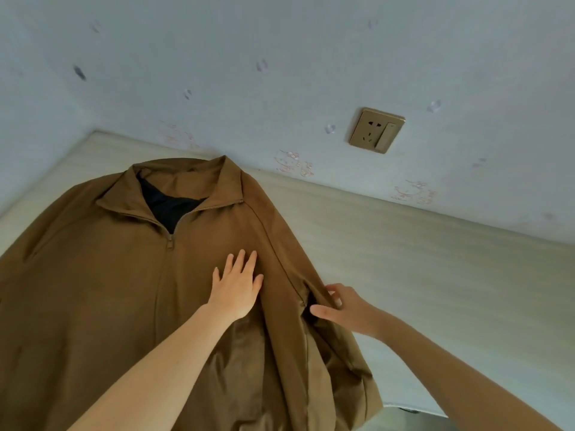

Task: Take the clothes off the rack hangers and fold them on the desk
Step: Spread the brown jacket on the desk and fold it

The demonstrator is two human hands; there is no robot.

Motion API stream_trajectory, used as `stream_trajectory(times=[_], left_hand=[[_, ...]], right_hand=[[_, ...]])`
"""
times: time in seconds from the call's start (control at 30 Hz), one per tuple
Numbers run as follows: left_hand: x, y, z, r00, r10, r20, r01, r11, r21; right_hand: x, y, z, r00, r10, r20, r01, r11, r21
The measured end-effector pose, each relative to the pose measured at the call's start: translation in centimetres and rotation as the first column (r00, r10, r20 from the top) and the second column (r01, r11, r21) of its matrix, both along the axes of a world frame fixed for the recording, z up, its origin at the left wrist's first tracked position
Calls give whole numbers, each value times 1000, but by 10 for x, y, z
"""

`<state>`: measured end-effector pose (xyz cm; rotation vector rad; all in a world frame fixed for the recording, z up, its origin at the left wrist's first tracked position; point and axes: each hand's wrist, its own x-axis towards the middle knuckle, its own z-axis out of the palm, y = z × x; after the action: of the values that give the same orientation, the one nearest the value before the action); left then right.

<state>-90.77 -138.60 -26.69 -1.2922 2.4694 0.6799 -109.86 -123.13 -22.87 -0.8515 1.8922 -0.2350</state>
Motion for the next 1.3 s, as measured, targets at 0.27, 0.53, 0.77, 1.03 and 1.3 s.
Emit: stream_trajectory(times=[0.27,0.53,0.77,1.03,1.3], left_hand=[[4,14,-7,996,88,32,-89,995,40],[1,4,-11,995,101,25,-103,990,101],[2,-2,-8,995,98,31,-101,982,161],[-1,2,-5,997,42,62,-50,990,130],[-65,44,22,986,157,60,-161,984,78]], right_hand=[[-10,32,-26,977,-111,-182,113,994,2],[-60,19,11,926,-328,-186,288,934,-214],[-87,31,47,750,320,-579,-343,936,73],[-115,36,84,143,-48,-989,-523,845,-116],[-106,93,39,583,204,-786,-494,858,-144]])
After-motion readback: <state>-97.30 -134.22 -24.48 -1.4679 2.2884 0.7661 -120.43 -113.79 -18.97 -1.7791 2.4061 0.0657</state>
